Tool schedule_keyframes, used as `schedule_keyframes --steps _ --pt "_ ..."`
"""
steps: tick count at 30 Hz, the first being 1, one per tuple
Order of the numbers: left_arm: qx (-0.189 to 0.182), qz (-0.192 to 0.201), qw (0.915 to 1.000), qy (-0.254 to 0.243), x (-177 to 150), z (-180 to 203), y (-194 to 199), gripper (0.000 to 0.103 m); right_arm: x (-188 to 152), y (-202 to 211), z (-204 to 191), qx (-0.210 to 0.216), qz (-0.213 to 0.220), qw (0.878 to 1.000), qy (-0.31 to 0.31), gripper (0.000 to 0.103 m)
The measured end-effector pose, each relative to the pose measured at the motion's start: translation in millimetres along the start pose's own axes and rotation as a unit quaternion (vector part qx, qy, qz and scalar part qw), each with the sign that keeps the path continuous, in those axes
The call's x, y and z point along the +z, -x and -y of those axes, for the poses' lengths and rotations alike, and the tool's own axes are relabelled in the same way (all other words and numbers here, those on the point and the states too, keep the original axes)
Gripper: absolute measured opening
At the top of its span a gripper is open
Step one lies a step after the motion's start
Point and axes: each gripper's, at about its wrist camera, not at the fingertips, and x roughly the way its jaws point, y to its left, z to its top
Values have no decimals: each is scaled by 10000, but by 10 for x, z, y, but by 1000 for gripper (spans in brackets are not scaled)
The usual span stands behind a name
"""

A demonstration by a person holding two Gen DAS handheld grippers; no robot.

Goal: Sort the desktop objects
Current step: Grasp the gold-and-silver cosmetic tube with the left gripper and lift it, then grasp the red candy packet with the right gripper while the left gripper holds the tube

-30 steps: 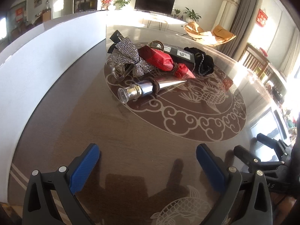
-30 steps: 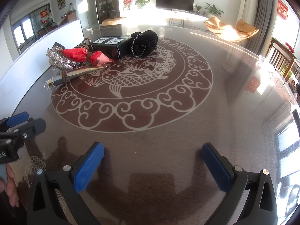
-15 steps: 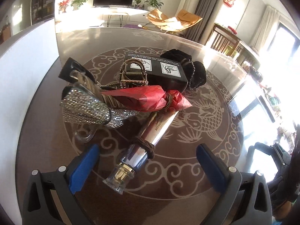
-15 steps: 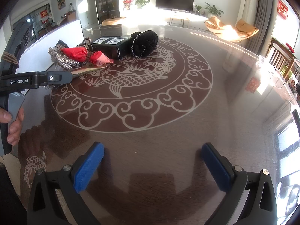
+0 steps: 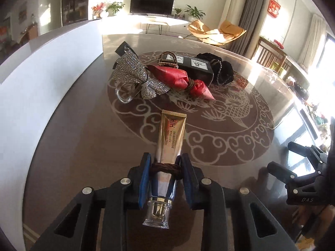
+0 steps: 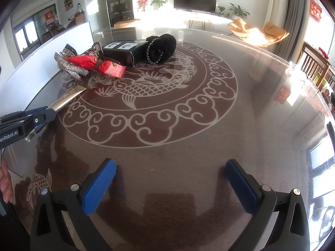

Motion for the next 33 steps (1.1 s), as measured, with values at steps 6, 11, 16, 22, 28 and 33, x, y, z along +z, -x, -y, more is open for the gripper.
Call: schedule_keyframes --steps 6,11,16,22,28,33 --pt "199 128 9995 221 -31 -63 -10 30 0 -1 0 -1 -1 10000 -2 103" --pt "274 156 9995 26 -44 63 -45 41 -2 -15 6 8 -5 10000 -12 103" --pt "139 204 9995 172 -84 -15 -19 41 147 -80 -120 671 106 9954 668 99" --pt "177 221 9995 165 -83 0 -35 41 929 -231 -783 936 441 9620 2527 85" --pt "116 240 9994 229 -75 -3 -45 41 1236 -702 -1288 1021 -28 9335 3438 72" --pt "75 246 9994 246 -69 -14 -51 42 1336 -840 -1270 1248 -203 9450 3015 30"
